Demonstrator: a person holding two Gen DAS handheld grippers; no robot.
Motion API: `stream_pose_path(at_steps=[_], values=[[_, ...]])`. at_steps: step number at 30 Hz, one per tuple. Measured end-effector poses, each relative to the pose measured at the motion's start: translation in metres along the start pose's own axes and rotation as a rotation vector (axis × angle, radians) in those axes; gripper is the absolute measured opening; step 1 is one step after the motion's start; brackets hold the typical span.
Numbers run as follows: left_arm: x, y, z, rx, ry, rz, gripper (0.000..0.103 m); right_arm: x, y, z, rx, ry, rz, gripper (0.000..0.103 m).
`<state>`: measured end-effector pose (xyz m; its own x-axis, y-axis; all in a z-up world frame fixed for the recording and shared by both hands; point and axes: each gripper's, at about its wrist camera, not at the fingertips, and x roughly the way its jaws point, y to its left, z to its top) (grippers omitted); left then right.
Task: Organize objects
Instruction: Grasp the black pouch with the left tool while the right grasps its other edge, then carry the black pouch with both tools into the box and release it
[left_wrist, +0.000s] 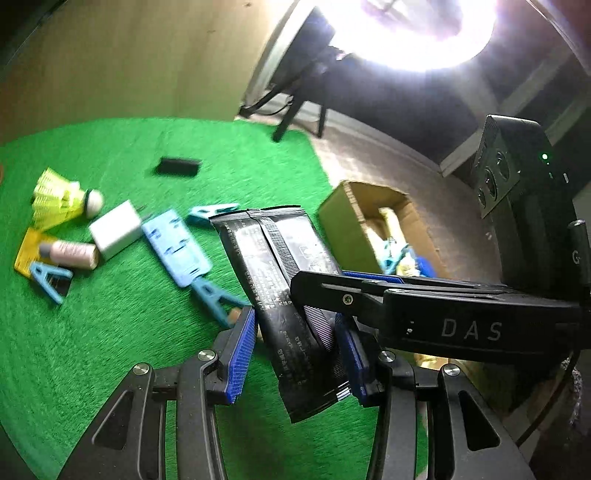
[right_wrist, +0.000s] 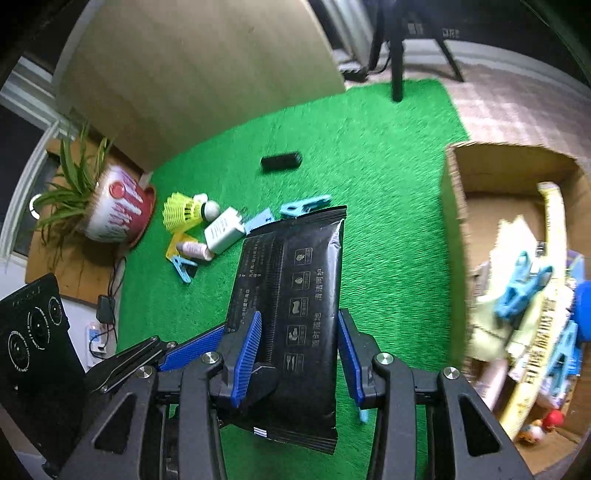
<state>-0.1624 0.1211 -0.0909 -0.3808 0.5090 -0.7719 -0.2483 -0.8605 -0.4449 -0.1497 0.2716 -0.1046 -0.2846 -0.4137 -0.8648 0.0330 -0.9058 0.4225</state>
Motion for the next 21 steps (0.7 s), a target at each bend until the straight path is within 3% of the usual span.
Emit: stream_pose_path(at_steps=[21], values=[[0.068, -0.136, 0.017, 0.187, 0.063, -0.122, 0.047, -0.085, -0.119, -0.018, 0.159, -0.111, -0.054, 0.038]])
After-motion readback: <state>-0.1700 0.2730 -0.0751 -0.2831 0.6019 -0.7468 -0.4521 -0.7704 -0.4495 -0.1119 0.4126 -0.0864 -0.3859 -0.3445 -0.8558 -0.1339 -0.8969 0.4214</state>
